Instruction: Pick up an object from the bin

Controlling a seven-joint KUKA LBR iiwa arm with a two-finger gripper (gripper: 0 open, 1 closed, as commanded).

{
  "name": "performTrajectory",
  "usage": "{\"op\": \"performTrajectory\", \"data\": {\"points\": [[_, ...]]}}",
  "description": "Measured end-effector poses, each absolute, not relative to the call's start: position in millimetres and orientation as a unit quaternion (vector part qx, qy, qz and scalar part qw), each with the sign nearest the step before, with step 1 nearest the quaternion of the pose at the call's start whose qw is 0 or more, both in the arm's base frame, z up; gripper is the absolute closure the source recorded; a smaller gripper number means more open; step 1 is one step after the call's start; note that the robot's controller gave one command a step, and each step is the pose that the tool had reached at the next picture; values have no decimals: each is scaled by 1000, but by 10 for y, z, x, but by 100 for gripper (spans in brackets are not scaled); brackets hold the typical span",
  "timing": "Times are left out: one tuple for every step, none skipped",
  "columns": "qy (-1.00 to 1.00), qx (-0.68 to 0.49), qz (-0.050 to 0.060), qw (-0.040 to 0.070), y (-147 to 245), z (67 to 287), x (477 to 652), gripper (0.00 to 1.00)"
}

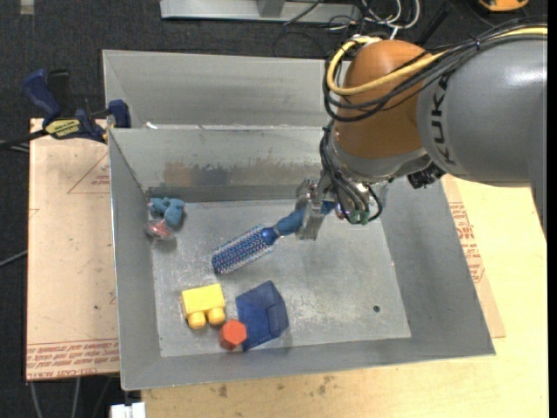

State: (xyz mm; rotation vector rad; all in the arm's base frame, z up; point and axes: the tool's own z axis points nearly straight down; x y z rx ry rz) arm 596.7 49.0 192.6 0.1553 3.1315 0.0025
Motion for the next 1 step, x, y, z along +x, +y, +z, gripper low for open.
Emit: {"op": "performTrajectory", "data": {"points": [[999, 49, 0, 1, 490, 1988, 5970, 100]]}}
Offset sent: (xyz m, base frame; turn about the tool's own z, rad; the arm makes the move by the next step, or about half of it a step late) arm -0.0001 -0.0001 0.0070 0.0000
